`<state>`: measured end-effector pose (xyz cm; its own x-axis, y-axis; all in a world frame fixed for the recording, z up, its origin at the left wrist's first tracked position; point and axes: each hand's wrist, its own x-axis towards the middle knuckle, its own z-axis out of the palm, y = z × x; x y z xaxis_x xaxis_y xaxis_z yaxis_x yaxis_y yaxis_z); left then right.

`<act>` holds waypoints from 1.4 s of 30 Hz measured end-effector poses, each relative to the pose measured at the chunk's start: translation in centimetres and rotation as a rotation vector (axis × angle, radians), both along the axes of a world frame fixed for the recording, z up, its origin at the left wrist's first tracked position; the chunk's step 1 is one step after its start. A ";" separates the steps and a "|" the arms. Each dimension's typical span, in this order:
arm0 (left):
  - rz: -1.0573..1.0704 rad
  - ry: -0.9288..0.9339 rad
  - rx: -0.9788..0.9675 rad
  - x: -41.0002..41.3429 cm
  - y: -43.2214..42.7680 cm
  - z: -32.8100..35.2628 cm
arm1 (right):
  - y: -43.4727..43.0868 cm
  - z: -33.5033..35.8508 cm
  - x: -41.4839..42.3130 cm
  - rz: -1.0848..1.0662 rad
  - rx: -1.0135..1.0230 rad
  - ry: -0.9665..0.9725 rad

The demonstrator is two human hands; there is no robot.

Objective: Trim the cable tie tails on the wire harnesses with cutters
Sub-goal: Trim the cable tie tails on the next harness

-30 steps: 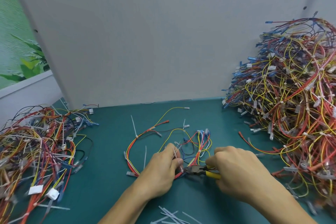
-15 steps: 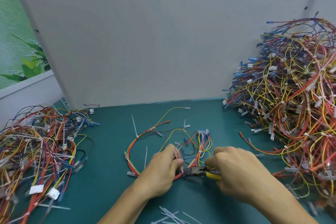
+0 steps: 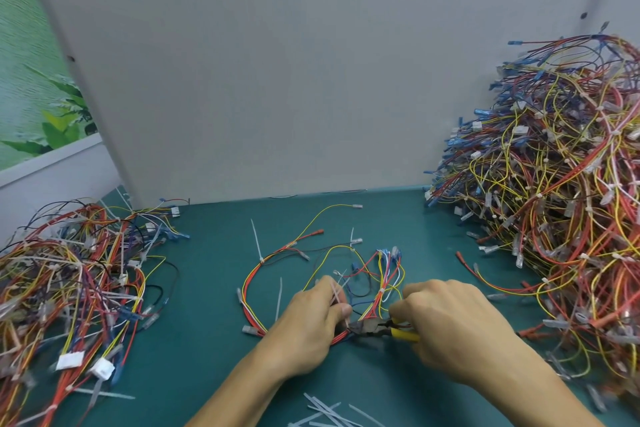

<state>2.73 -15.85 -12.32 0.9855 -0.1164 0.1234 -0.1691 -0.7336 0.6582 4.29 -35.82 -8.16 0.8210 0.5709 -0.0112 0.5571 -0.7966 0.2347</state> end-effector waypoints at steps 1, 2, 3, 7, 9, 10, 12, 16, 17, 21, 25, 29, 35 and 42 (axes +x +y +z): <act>-0.001 0.001 0.000 0.0 0.0 0.0 | 0.0 0.0 -0.1 -0.002 0.001 0.003; -0.001 0.003 -0.001 -0.1 0.0 0.0 | 0.0 0.1 -0.1 -0.007 0.006 0.009; 0.000 0.004 -0.001 -0.1 0.0 0.0 | 0.0 0.1 -0.2 -0.015 0.013 0.017; 0.001 0.013 0.010 -0.1 -0.1 0.1 | 0.1 -0.1 -0.2 -0.056 0.033 0.037; 0.005 0.013 0.006 -0.1 -0.1 0.1 | 0.1 -0.2 -0.3 -0.073 0.034 0.045; 0.006 0.012 -0.002 -0.1 -0.1 0.1 | 0.1 -0.2 -0.3 -0.077 0.034 0.049; 0.009 0.006 -0.031 -0.1 0.0 0.1 | 0.1 -0.2 -0.3 -0.079 0.043 0.054; 0.034 -0.012 -0.195 -0.4 0.2 0.1 | -0.2 -0.1 -0.1 -0.069 0.123 0.064; 0.035 -0.027 -0.251 -0.4 0.3 0.3 | -0.2 -0.1 -0.1 -0.070 0.162 0.067; 0.004 -0.075 -0.648 -0.4 1.7 2.3 | -0.3 0.3 -0.1 -0.066 0.311 0.071; 0.065 -0.030 -0.771 -0.6 2.2 1.9 | -0.2 0.3 -0.5 -0.050 0.286 0.045; 0.097 0.076 -0.787 -0.5 1.2 0.2 | 0.0 0.0 -0.5 -0.044 0.256 0.035; 0.078 0.079 -0.782 -0.4 0.8 -0.6 | 0.3 -0.6 -0.6 -0.016 0.249 -0.015; 0.094 0.085 -0.794 -0.5 0.6 -0.5 | 0.8 -0.6 -1.0 -0.008 0.239 -0.045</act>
<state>2.24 -15.27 -12.85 0.9966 0.0585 0.0581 -0.0553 -0.0493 0.9973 3.33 -35.05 -8.77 0.8223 0.5460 0.1605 0.5435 -0.8371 0.0633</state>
